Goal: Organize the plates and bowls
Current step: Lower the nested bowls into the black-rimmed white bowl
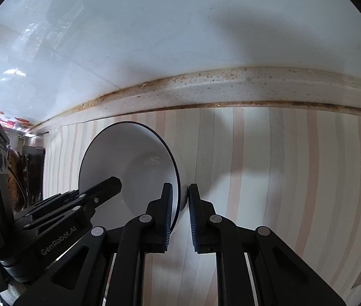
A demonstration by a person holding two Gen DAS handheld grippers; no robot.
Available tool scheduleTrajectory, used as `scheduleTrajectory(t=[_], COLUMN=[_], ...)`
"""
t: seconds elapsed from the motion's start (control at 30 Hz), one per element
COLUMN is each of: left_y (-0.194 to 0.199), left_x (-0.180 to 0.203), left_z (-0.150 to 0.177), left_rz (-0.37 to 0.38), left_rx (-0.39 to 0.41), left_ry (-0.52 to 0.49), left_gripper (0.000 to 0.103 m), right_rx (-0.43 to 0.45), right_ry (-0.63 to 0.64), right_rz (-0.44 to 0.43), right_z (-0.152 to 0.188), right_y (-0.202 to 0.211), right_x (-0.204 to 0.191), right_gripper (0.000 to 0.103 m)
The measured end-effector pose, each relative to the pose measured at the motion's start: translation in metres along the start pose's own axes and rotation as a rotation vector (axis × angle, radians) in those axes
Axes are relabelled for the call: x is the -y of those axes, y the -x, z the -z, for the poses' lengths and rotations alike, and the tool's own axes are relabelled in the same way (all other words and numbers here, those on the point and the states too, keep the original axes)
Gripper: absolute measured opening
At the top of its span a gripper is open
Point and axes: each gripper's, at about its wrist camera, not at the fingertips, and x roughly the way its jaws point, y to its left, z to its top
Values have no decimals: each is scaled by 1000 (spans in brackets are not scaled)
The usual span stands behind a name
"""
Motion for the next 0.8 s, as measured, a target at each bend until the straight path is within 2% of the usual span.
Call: scheduleTrajectory(t=[0.23, 0.33, 0.53, 0.8], left_y=[44, 56, 86, 106], left_x=[13, 31, 45, 65], left_z=[34, 50, 91, 142], left_rz=[21, 28, 49, 60], left_rx=[33, 48, 48, 35], left_ry=[-76, -110, -172, -254], left_gripper=[15, 15, 15, 15], right_rx=[35, 55, 90, 110], right_ry=[-3, -12, -33, -75], right_rz=[-4, -6, 3, 21], right_z=[37, 58, 113, 189], right_y=[42, 68, 109, 152], right_x=[-9, -8, -15, -5], right_gripper=[14, 14, 14, 14])
